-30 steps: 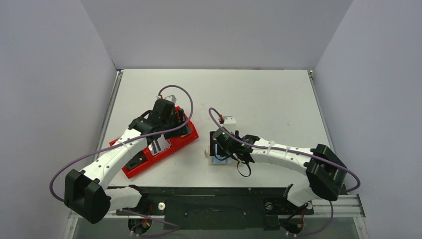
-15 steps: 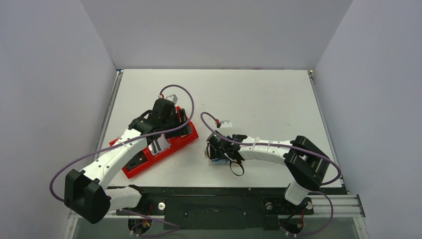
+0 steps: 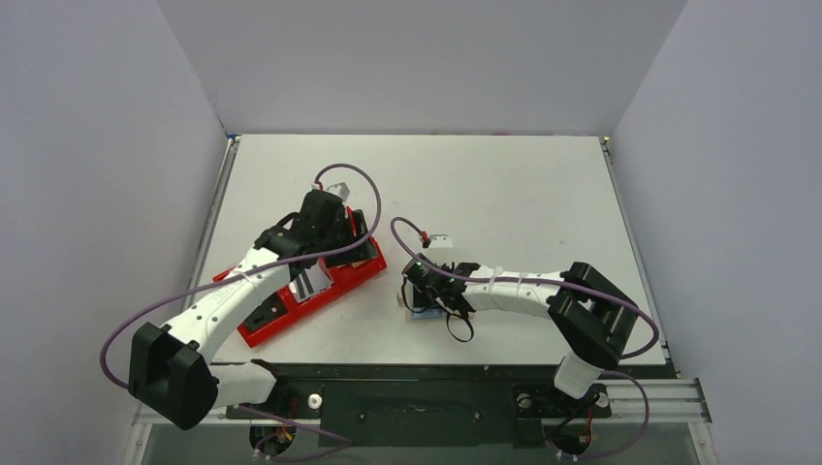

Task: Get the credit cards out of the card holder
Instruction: Remove the credit card from the card holder.

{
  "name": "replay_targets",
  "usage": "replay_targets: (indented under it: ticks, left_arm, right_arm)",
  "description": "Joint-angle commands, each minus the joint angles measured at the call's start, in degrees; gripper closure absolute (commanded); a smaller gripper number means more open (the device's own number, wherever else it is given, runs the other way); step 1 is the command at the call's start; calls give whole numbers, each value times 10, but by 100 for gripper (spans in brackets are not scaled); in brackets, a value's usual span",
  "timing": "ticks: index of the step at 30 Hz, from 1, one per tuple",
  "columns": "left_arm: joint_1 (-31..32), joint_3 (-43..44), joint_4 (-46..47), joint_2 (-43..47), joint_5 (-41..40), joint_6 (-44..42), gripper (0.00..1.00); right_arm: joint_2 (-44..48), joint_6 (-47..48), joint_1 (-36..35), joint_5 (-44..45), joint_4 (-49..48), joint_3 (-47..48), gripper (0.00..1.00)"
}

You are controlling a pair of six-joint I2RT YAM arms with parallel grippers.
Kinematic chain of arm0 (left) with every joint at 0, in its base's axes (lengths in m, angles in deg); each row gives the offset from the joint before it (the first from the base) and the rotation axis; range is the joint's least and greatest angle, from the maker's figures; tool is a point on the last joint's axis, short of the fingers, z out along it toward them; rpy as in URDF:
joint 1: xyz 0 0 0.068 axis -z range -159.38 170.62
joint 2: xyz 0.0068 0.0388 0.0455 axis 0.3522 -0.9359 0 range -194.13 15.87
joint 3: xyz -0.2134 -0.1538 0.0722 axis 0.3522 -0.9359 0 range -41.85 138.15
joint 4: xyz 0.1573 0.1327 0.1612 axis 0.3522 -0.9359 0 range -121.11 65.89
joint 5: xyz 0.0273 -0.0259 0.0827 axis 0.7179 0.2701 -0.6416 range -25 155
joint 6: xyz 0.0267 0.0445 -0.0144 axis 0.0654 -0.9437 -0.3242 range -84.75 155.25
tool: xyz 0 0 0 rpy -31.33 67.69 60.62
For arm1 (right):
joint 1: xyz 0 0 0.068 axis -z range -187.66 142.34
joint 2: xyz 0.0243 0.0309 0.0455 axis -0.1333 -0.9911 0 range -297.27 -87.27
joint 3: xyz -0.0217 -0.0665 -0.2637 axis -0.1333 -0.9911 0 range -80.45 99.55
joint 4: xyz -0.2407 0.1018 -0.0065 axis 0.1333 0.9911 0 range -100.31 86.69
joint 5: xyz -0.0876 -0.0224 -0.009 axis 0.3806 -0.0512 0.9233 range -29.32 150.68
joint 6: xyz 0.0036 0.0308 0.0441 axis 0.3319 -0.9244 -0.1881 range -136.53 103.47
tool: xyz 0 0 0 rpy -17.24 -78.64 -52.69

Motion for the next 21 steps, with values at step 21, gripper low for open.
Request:
replay_targets:
  ticks: [21]
  left_arm:
    - [90, 1, 121, -123, 62, 51, 44]
  right_arm:
    - [73, -17, 126, -228, -316, -232, 100]
